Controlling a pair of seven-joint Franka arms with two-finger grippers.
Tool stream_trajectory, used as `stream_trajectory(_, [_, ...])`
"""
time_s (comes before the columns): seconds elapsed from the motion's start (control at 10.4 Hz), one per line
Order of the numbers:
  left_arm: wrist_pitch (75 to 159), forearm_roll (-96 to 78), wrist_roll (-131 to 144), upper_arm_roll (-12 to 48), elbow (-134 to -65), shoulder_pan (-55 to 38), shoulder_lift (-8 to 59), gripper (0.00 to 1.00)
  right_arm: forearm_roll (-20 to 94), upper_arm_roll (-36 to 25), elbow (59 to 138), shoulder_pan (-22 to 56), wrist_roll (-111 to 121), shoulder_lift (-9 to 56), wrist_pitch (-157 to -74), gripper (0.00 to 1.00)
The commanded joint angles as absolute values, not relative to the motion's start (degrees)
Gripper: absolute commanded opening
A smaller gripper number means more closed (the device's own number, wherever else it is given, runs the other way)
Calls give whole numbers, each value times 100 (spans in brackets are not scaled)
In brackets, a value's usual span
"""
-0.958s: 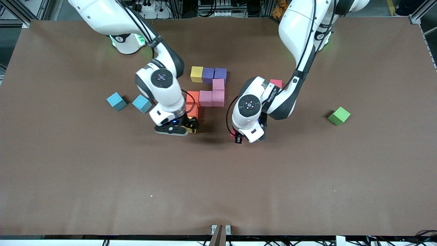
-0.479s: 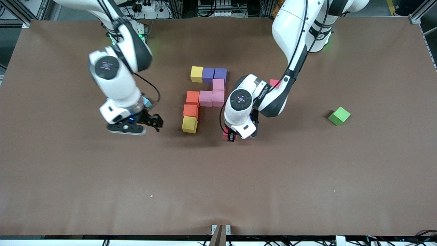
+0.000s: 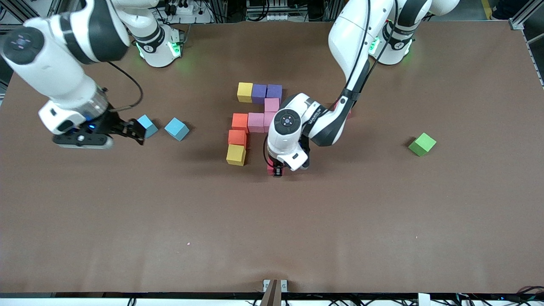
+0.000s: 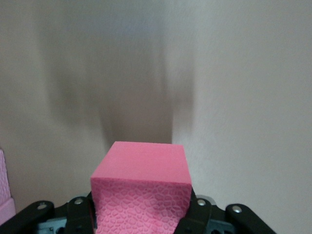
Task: Form number 2 with 11 blocks
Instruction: 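Place yellow with the right gripper while the left gripper lowers red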
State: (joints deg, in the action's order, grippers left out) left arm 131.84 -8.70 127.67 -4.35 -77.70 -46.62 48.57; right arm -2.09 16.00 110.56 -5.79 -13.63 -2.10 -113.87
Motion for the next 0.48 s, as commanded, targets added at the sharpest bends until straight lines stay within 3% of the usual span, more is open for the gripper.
stream_trajectory(0.0, [13376, -1028, 12876, -501, -7567, -4843, 5018, 40, -70, 1679, 10821, -1009, -1090, -351, -10857, 100])
stream_trajectory(0.19, [13473, -1028, 12928, -510, -7567, -4983, 5089, 40, -158, 1400, 10182, -1011, -1046, -238, -10182, 100])
stream_trajectory(0.38, [13552, -1028, 13007, -510, -7567, -5071, 5132, 40, -123, 637, 9800, -495, -670, -44, -9835, 100])
